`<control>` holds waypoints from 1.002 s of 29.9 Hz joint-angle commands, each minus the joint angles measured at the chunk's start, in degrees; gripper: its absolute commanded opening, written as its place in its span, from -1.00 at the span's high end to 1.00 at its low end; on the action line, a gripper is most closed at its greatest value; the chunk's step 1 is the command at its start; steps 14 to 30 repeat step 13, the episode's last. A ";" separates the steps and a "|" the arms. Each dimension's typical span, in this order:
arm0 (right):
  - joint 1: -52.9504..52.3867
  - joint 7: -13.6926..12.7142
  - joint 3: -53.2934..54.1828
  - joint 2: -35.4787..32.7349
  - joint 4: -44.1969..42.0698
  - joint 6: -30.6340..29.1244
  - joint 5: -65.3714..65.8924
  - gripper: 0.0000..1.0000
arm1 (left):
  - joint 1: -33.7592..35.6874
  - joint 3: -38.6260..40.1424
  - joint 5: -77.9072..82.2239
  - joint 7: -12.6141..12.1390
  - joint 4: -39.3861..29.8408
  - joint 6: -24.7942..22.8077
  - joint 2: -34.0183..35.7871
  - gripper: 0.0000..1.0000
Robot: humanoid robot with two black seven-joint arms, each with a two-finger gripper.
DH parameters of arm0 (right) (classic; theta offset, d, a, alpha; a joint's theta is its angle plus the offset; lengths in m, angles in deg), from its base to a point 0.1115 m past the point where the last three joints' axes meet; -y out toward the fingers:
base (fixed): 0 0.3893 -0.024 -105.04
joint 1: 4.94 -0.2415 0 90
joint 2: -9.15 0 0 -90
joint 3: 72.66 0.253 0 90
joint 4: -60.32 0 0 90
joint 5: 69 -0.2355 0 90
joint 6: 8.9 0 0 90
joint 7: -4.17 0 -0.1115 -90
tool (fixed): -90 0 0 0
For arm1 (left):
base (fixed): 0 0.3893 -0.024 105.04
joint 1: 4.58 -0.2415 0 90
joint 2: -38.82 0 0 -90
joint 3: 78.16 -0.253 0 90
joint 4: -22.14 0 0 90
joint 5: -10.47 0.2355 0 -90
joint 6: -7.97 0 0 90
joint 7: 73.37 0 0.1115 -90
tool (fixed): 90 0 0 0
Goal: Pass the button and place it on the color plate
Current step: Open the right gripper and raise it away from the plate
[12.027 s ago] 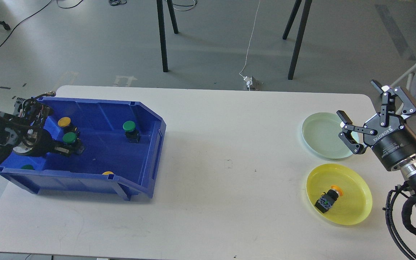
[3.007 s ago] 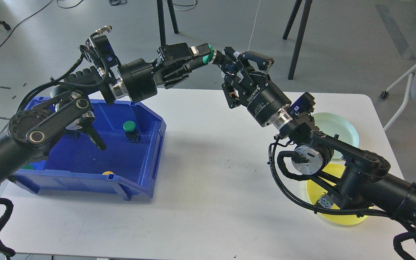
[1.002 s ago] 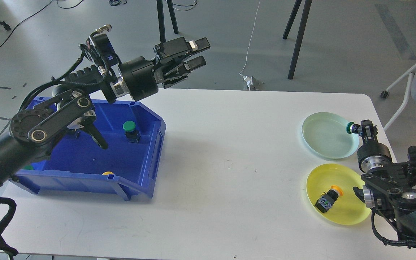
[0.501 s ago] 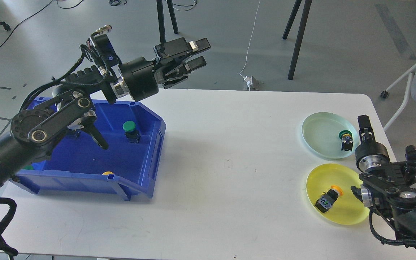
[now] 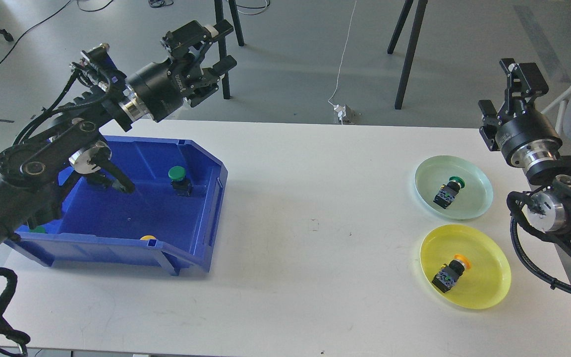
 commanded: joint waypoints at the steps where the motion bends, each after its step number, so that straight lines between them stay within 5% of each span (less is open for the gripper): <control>1: 0.03 0.42 1.72 -2.95 3.56 -17.03 -11.02 -0.93 | 0.05 0.23 -5.17 0.00 5.15 -0.01 1.76 -0.73; 5: -0.32 0.42 1.46 -2.33 3.03 -31.40 -17.89 -0.97 | -0.65 0.15 -13.68 0.00 8.76 -0.01 1.77 -0.84; 30: -1.82 0.51 2.69 1.62 -0.31 -30.62 -19.66 -0.95 | -2.41 0.41 -17.31 0.00 7.36 -0.01 1.41 -0.86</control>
